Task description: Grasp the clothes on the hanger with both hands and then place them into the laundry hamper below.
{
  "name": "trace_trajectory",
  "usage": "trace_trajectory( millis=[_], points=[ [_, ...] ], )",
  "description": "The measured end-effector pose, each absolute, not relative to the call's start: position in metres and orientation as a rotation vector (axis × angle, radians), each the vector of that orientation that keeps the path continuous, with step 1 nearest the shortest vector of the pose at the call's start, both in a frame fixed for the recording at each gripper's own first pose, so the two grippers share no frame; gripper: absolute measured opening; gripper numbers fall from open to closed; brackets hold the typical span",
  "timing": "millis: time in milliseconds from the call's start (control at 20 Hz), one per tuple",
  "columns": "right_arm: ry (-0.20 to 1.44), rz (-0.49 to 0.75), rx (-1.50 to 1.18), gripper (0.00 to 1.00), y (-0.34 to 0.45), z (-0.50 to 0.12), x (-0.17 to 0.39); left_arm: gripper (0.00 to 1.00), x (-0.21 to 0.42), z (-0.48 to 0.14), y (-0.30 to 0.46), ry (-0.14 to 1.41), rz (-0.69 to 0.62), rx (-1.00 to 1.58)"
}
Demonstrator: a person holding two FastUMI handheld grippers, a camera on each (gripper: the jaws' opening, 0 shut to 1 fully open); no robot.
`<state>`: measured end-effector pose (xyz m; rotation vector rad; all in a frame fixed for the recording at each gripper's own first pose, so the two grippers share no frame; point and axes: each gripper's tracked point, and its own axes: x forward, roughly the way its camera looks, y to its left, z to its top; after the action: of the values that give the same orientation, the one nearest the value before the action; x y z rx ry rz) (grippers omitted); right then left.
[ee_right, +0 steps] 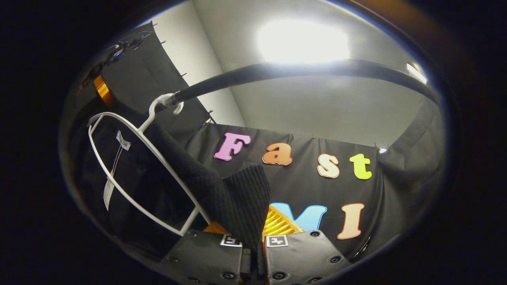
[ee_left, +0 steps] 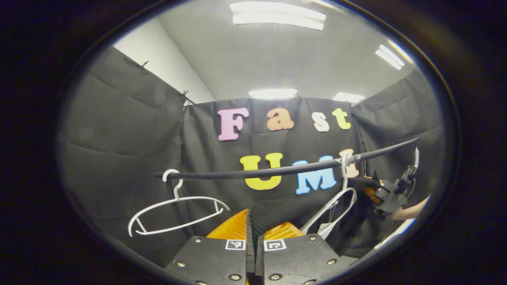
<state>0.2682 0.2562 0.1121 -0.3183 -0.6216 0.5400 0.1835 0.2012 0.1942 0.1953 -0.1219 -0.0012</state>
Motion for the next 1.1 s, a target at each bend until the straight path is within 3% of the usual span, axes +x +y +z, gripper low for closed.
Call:
trace_trajectory(
  millis=[250,450,650,850,1100],
  points=[
    [-0.661,0.54,-0.243,0.09,0.238,0.124,0.239,0.02,0.175,0.214,0.192,-0.189,-0.003,0.186],
    [-0.591,0.586,-0.255,0.08,0.236,0.114,0.26,0.02,0.193,0.22,0.184,-0.174,-0.012,0.181],
    [-0.71,0.546,-0.325,0.09,0.232,0.135,0.25,0.03,0.206,0.231,0.184,-0.191,-0.019,0.196],
    [-0.737,0.512,-0.311,0.08,0.237,0.141,0.267,0.04,0.205,0.23,0.183,-0.195,-0.072,0.177],
    [-0.68,0.503,-0.322,0.09,0.247,0.12,0.312,0.05,0.242,0.186,0.19,-0.117,-0.133,0.126]
  ],
)
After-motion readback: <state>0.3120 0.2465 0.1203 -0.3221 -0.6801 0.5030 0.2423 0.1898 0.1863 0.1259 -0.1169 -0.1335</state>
